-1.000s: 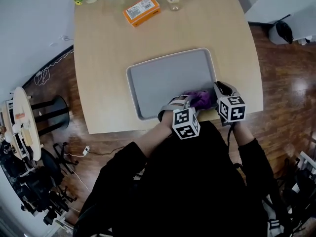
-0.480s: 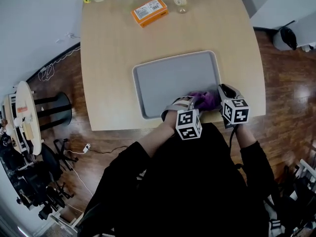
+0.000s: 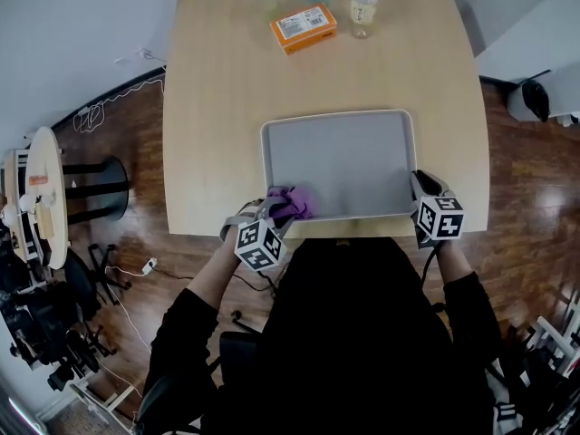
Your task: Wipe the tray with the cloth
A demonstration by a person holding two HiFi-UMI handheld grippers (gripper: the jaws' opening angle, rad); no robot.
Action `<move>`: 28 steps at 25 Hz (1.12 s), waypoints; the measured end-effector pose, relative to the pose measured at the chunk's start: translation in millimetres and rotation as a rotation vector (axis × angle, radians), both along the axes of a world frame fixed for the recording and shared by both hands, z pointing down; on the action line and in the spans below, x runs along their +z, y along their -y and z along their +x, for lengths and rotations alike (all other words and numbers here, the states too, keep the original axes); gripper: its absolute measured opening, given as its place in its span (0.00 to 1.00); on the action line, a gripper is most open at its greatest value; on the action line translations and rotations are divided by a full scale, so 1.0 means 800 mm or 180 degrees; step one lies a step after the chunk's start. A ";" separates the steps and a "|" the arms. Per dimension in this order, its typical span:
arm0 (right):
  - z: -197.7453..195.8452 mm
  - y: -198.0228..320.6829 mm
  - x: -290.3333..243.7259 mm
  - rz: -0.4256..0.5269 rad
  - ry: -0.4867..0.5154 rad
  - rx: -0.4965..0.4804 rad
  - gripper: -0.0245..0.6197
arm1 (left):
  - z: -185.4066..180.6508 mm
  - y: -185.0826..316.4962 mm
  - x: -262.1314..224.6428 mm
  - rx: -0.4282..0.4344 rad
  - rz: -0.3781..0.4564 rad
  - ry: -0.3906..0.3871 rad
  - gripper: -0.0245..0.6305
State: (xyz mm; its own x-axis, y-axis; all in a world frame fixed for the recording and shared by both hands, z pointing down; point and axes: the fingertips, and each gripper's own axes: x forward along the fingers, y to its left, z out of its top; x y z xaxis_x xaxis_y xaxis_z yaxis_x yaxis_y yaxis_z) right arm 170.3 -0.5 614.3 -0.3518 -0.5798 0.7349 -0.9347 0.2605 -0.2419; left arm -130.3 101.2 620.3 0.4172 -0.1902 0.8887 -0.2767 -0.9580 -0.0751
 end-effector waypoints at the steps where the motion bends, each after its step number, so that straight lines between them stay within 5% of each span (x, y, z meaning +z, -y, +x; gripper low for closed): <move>1: -0.001 0.000 0.000 -0.0004 -0.0004 -0.0001 0.12 | -0.001 0.001 0.000 0.0012 -0.0008 0.0023 0.17; 7: -0.005 0.000 -0.003 0.0025 0.0002 0.0060 0.12 | 0.058 0.004 -0.004 0.0254 -0.0099 -0.0055 0.17; 17: -0.007 -0.001 -0.003 0.0078 0.0087 0.0182 0.12 | 0.311 0.020 -0.007 0.1187 -0.0208 -0.0185 0.17; 28: -0.005 -0.005 -0.005 0.0071 0.0271 0.0114 0.12 | 0.326 0.090 -0.003 0.1361 -0.0265 -0.0055 0.21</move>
State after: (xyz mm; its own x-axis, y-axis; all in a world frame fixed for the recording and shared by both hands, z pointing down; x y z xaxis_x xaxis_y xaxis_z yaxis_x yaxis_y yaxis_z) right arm 166.3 3.7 610.5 -0.3913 -0.6090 0.6899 -0.9197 0.2335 -0.3155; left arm 130.5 29.0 618.1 0.4577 0.0751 0.8859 0.1459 -0.9893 0.0085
